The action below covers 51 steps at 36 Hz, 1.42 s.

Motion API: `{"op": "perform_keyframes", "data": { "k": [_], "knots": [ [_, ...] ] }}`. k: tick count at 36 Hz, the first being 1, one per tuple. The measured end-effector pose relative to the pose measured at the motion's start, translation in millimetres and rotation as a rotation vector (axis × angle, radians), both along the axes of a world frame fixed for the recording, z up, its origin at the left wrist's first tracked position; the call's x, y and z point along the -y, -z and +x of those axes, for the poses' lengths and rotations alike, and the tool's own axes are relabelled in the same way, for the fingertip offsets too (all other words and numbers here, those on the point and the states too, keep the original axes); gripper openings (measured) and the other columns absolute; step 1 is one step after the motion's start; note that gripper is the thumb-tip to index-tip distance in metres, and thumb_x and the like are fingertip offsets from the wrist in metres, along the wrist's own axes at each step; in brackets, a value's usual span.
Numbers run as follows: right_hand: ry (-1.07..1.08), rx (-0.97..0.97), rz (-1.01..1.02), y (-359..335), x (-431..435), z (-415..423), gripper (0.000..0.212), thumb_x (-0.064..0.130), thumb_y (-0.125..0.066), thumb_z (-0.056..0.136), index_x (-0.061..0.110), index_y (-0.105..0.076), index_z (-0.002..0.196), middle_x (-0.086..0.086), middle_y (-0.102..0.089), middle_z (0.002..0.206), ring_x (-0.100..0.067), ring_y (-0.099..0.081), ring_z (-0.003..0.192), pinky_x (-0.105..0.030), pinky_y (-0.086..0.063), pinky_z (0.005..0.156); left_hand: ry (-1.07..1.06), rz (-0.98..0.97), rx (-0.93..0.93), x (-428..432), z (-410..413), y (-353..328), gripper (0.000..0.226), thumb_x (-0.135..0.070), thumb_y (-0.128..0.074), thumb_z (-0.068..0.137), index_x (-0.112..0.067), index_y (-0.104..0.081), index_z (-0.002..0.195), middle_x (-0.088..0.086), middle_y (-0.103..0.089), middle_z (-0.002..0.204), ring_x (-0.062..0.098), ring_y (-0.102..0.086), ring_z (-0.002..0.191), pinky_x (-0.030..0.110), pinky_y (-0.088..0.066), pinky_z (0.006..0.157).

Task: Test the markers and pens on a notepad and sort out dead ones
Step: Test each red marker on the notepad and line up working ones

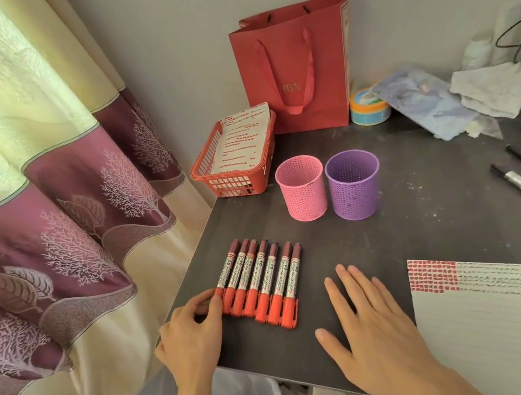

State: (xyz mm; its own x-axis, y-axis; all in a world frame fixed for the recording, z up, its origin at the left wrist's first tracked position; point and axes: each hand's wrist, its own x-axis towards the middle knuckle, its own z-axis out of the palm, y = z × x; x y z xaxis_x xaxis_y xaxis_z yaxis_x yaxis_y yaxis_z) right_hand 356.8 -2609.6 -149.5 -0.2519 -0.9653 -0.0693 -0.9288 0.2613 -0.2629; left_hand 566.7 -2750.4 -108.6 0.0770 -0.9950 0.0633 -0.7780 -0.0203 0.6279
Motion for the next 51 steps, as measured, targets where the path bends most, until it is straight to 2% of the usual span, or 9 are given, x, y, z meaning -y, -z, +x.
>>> {"op": "perform_keyframes", "data": {
  "k": [3, 8, 12, 16, 21, 27, 36, 42, 51],
  "knots": [
    [0.004, 0.026, -0.006, -2.1, -0.3, 0.7, 0.091, 0.076, 0.005, 0.084, 0.028, 0.011, 0.160, 0.000, 0.021, 0.168, -0.017, 0.025, 0.150, -0.036, 0.018, 0.117, 0.000, -0.033, 0.067, -9.4, -5.6, -3.9, 0.032, -0.045, -0.058, 0.092, -0.042, -0.065, 0.123, -0.005, -0.064, 0.115, 0.025, -0.053, 0.118, 0.053, -0.038, 0.104],
    [-0.074, 0.212, 0.011, -16.3, -1.1, -12.3, 0.079, 0.071, -0.030, 0.095, 0.037, -0.006, 0.161, 0.015, 0.013, 0.168, -0.007, 0.023, 0.150, -0.030, 0.014, 0.117, 0.157, -0.164, 0.122, -34.8, -32.9, -8.3, 0.029, -0.037, -0.065, 0.090, -0.041, -0.067, 0.119, -0.011, -0.058, 0.119, 0.019, -0.048, 0.117, 0.044, -0.039, 0.097],
    [0.014, 0.637, -0.128, -44.4, -15.7, -42.3, 0.045, 0.057, -0.052, 0.096, 0.045, -0.056, 0.139, 0.038, -0.043, 0.142, 0.012, -0.033, 0.138, -0.021, -0.024, 0.118, 0.388, -0.268, 0.047, -54.5, -63.9, -7.8, 0.028, -0.022, -0.076, 0.083, -0.036, -0.073, 0.107, -0.018, -0.059, 0.111, 0.011, -0.052, 0.106, 0.032, -0.039, 0.089],
    [0.151, 0.865, -0.359, -59.9, -43.2, -79.2, 0.019, 0.027, -0.062, 0.100, 0.038, -0.075, 0.109, 0.029, -0.072, 0.110, 0.006, -0.064, 0.111, -0.016, -0.047, 0.099, 0.606, -0.257, -0.020, -76.4, -97.6, -2.3, 0.032, -0.023, -0.077, 0.083, -0.034, -0.072, 0.112, -0.018, -0.057, 0.118, 0.006, -0.053, 0.113, 0.025, -0.039, 0.099],
    [0.381, 0.677, -0.433, -52.0, -84.7, -134.7, 0.016, 0.034, -0.064, 0.098, 0.046, -0.068, 0.106, 0.034, -0.069, 0.106, 0.011, -0.062, 0.105, -0.005, -0.046, 0.083, 0.826, -0.152, 0.035, -96.1, -133.0, 10.0, 0.036, -0.039, -0.065, 0.092, -0.045, -0.061, 0.127, -0.023, -0.048, 0.137, 0.002, -0.040, 0.133, 0.024, -0.032, 0.111],
    [0.644, 0.355, -0.497, -36.2, -124.5, -181.9, 0.029, 0.025, -0.065, 0.095, 0.053, -0.059, 0.098, 0.021, -0.068, 0.094, 0.009, -0.059, 0.093, -0.016, -0.043, 0.076, 0.920, -0.124, 0.147, -105.1, -156.3, 19.9, 0.050, -0.057, -0.047, 0.096, -0.049, -0.041, 0.145, -0.018, -0.034, 0.157, 0.007, -0.025, 0.148, 0.032, -0.013, 0.122],
    [0.822, -0.101, -0.456, -29.0, -143.2, -206.2, 0.038, 0.020, -0.071, 0.089, 0.012, -0.065, 0.125, -0.011, -0.062, 0.124, -0.035, -0.049, 0.112, -0.037, -0.039, 0.089, 0.955, -0.132, 0.283, -109.3, -156.3, 22.6, 0.073, -0.088, -0.006, 0.082, -0.060, -0.016, 0.149, -0.024, -0.004, 0.162, 0.003, 0.001, 0.151, 0.030, 0.010, 0.119],
    [0.834, -0.153, -0.383, -29.0, -139.1, -200.5, 0.041, 0.033, -0.067, 0.091, 0.017, -0.062, 0.128, -0.007, -0.069, 0.120, -0.035, -0.051, 0.112, -0.044, -0.047, 0.084, 0.959, -0.133, 0.285, -109.1, -155.7, 21.7, 0.069, -0.084, -0.019, 0.086, -0.058, -0.019, 0.150, -0.017, -0.013, 0.164, 0.006, -0.005, 0.152, 0.033, 0.004, 0.121],
    [0.886, -0.140, -0.357, -24.7, -144.0, -194.1, 0.030, 0.052, -0.060, 0.091, 0.025, -0.066, 0.102, -0.002, -0.065, 0.097, -0.030, -0.054, 0.094, -0.040, -0.050, 0.073, 0.949, -0.125, 0.325, -109.5, -155.6, 21.1, 0.060, -0.074, -0.029, 0.092, -0.053, -0.030, 0.149, -0.018, -0.016, 0.163, 0.004, -0.004, 0.152, 0.030, 0.008, 0.121]
  ]
}}
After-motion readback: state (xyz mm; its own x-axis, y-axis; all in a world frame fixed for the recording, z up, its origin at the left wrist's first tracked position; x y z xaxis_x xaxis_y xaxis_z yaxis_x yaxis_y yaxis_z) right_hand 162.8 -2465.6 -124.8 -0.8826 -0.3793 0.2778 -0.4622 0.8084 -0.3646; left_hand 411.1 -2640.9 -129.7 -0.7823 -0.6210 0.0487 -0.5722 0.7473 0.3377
